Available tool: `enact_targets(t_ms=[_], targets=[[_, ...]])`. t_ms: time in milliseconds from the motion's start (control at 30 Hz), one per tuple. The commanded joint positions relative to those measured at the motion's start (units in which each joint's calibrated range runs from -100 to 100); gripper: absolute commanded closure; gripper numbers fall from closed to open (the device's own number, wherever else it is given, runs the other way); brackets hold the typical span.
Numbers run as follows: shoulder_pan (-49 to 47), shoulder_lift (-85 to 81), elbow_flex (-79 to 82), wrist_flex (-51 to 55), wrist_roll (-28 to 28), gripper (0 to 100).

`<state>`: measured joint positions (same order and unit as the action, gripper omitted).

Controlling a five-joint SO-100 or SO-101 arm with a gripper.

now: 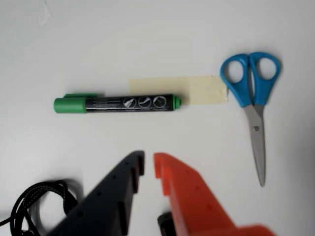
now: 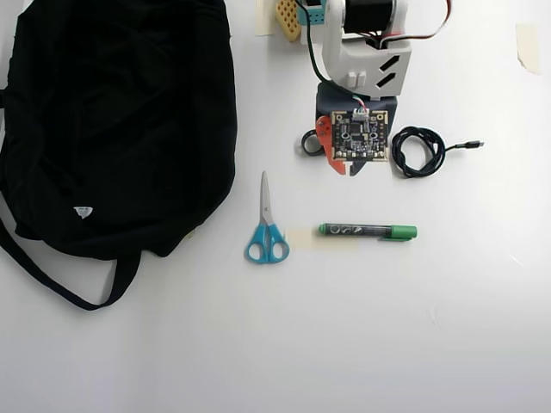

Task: Put the green marker into the black bag

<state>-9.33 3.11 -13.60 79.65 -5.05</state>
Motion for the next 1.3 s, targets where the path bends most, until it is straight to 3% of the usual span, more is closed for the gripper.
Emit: enact_targets(t_ms=[0,1267], targets=[[-0.4,-1.9,-1.5,0.7,-0.1,98],[-3.7,-0.6,-1.4,2.0,-0.1,98]])
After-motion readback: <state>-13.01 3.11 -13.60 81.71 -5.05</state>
